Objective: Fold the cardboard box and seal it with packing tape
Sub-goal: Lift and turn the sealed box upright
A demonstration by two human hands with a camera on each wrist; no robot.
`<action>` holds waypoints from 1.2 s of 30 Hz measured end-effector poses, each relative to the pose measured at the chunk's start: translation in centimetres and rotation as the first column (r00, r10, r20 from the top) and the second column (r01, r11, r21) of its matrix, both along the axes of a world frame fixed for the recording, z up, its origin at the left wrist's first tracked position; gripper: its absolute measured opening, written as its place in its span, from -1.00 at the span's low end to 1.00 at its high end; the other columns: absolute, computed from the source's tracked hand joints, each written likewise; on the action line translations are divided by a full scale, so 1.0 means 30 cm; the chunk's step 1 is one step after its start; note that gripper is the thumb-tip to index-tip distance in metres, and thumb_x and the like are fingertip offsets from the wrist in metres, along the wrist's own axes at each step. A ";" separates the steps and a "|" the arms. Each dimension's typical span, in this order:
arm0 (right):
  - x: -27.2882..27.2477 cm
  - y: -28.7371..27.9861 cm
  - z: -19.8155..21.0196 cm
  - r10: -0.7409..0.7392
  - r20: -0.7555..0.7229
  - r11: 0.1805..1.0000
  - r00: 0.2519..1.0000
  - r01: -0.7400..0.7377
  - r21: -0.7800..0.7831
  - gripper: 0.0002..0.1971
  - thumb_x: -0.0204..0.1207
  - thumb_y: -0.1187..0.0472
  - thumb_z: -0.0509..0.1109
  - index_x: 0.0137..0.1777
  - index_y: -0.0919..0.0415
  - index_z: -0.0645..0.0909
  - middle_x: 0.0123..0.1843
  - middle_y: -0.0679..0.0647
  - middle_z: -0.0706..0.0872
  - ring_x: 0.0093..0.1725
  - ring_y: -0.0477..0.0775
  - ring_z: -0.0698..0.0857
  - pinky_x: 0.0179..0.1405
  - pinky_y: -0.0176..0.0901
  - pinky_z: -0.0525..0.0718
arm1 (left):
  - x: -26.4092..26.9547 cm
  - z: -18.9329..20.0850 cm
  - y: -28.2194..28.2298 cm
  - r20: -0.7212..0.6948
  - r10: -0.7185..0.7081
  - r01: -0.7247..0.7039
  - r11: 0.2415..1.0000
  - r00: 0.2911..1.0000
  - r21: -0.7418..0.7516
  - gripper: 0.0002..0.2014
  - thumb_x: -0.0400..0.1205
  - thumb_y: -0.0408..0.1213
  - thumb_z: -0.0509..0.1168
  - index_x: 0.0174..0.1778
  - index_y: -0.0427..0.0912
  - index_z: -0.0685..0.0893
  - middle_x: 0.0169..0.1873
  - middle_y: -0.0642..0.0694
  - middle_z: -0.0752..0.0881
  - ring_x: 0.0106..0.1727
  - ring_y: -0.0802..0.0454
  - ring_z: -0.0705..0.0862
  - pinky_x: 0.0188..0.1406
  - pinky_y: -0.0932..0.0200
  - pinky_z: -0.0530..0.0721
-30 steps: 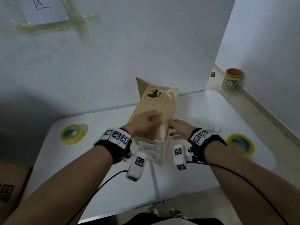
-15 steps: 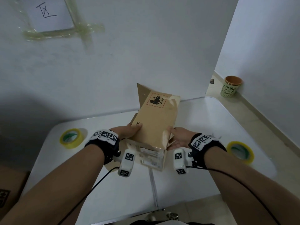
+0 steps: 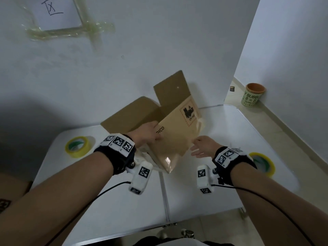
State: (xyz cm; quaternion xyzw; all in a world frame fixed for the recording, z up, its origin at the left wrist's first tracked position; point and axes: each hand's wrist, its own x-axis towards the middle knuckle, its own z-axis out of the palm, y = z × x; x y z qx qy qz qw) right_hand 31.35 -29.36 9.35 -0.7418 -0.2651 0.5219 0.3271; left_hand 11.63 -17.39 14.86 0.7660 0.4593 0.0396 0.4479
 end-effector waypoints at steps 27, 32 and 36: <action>-0.120 0.225 -0.103 0.774 0.565 0.633 0.286 -0.348 -0.691 -0.62 0.67 -0.05 0.11 0.16 0.18 0.65 0.13 0.08 0.72 0.21 0.14 0.64 0.49 0.18 0.21 | -0.206 -0.376 0.174 -0.697 -0.591 0.410 0.799 0.406 -0.439 -0.27 0.59 -0.04 0.30 0.65 0.13 0.11 0.53 -0.19 0.40 0.46 -0.26 0.42 0.45 -0.25 0.42; -0.093 0.162 -0.183 0.303 0.777 0.953 0.552 -0.182 -0.242 -0.72 0.56 0.30 0.21 0.21 0.06 0.55 0.30 0.05 0.55 0.43 0.11 0.42 0.53 0.41 0.17 | -0.191 -0.413 0.173 -0.653 -0.659 0.486 0.739 0.373 -0.468 -0.39 0.66 -0.17 0.19 0.66 0.00 0.20 0.56 -0.19 0.39 0.52 -0.23 0.38 0.49 -0.18 0.37; -0.073 0.141 -0.219 0.072 0.803 0.988 0.591 -0.151 0.022 -0.71 0.53 0.33 0.28 0.25 0.21 0.52 0.34 0.19 0.42 0.36 0.23 0.43 0.37 0.18 0.50 | -0.212 -0.417 0.183 -0.675 -0.607 0.623 0.733 0.420 -0.271 -0.56 0.68 -0.12 0.16 0.49 -0.11 0.48 0.29 -0.18 0.64 0.27 -0.16 0.60 0.25 -0.02 0.51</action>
